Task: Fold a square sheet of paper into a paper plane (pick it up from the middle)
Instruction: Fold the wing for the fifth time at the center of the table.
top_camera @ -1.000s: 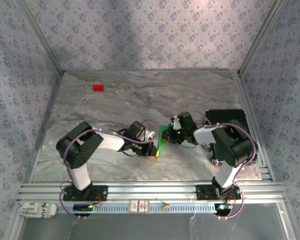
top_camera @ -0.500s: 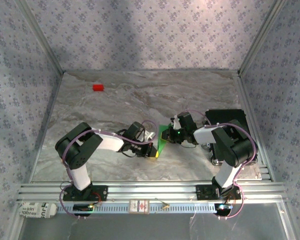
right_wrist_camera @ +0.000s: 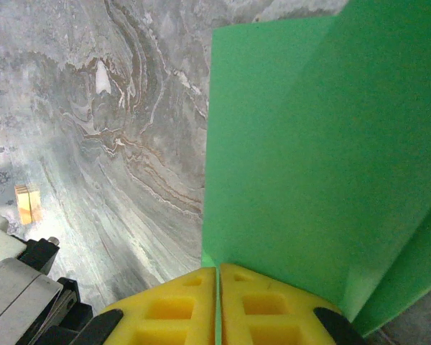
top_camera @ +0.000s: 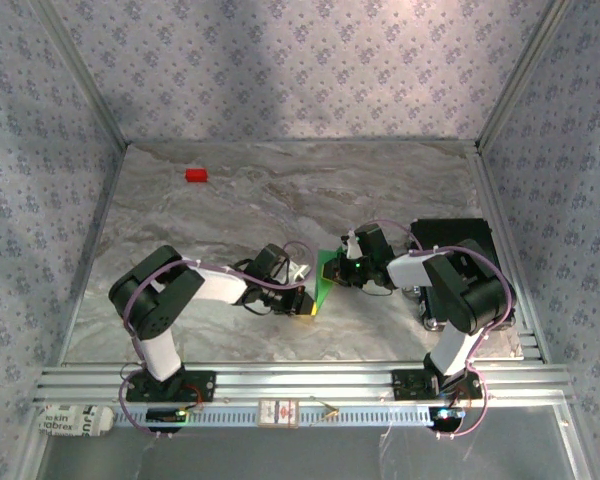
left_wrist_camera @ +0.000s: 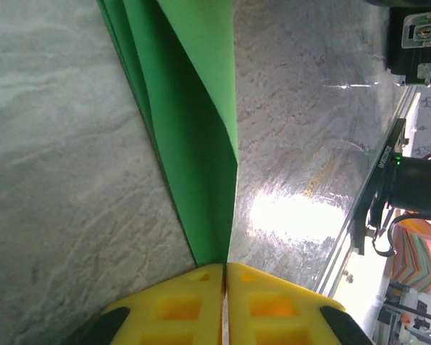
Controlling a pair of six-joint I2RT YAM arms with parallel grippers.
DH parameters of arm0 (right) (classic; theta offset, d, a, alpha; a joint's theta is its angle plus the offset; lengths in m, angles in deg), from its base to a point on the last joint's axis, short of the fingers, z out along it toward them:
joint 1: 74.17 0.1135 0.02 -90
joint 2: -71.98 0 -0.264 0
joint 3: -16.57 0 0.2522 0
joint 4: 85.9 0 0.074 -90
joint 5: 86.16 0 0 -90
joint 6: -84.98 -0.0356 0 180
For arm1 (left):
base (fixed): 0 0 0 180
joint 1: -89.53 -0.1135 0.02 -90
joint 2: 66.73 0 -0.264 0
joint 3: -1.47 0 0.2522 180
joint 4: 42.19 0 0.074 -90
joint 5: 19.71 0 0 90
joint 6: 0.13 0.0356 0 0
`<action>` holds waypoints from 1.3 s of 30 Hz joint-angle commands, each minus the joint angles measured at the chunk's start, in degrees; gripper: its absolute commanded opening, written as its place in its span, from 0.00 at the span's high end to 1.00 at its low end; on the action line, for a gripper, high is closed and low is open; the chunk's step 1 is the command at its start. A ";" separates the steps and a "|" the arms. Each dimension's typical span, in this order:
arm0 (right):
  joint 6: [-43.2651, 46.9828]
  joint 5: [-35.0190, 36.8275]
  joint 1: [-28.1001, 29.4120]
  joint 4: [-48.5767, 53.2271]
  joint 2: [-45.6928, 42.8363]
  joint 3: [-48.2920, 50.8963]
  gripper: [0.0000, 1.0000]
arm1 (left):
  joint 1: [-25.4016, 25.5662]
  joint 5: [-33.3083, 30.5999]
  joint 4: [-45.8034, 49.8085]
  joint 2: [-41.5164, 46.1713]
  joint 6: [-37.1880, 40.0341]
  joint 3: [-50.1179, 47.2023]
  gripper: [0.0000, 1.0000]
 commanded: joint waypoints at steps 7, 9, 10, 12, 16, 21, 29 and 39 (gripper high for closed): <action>0.42 6.60 -0.23 7.62 2.35 1.84 0.89 | 0.92 -0.04 9.98 0.86 0.13 -3.16 0.98; 0.40 6.62 -0.16 7.58 2.35 1.83 0.89 | 1.02 -0.25 9.90 1.80 -0.26 -3.25 0.94; 0.40 6.67 -0.19 7.53 2.23 1.84 0.89 | 0.95 -0.42 9.90 2.35 -0.54 -3.16 0.89; 0.25 6.59 -0.20 7.53 2.25 1.84 0.89 | 0.95 -0.71 9.21 4.03 -1.59 -3.25 0.87; 0.20 6.59 -0.24 7.44 2.13 1.68 0.89 | 0.94 -2.53 7.71 8.51 -4.26 -2.65 0.86; -0.08 6.67 -0.21 7.37 2.11 1.58 0.89 | 0.95 -4.20 4.67 11.33 -7.09 0.28 0.91; -0.36 6.64 -0.14 7.26 2.11 1.49 0.89 | 1.03 -3.75 2.72 4.77 -7.80 9.20 0.94; -0.61 6.58 -0.11 7.09 2.01 1.71 0.89 | 1.42 -3.92 1.81 -1.89 -7.86 13.02 0.93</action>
